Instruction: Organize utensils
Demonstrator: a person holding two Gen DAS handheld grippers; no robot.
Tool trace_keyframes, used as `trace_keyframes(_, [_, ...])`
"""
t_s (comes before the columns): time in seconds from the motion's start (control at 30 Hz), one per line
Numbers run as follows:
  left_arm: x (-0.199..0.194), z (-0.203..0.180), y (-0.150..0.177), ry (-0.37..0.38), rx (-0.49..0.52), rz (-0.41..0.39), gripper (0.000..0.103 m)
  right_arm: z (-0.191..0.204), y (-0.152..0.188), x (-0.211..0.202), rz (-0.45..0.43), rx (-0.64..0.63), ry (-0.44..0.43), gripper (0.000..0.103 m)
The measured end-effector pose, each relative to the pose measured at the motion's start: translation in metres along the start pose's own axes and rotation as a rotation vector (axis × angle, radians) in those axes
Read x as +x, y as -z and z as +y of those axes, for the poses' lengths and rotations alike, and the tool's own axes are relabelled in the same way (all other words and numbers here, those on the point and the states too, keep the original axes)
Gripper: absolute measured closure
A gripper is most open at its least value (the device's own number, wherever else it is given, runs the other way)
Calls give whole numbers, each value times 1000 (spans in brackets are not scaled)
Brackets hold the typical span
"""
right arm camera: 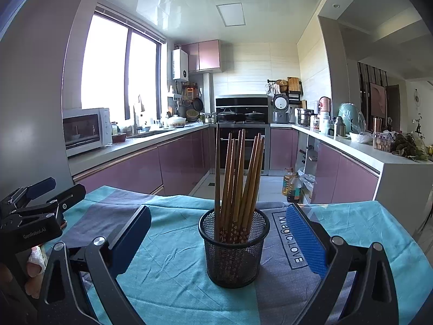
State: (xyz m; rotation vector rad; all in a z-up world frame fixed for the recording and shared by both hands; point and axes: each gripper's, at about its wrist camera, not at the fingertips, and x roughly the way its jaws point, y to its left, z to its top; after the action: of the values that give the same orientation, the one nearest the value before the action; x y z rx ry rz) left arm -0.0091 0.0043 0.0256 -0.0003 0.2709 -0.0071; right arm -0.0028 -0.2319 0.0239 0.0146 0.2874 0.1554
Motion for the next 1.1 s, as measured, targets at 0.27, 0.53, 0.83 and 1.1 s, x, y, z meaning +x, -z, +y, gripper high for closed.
trace_keyframes(0.27, [0,1,0,2,-2,-1,6,1,0,1,2,-4,-2,7])
trace_keyframes(0.53, [1,1,0,4,-2,3,6,1,-1,1,4,-3,-6,7])
trace_keyframes(0.83, [2,1,1,1,-1,1,6,1,-3,1,1,-3,-2,7])
trace_keyframes(1.1, [2,0,1,1,2,0,6,1,-2,1,0,2,-2,7])
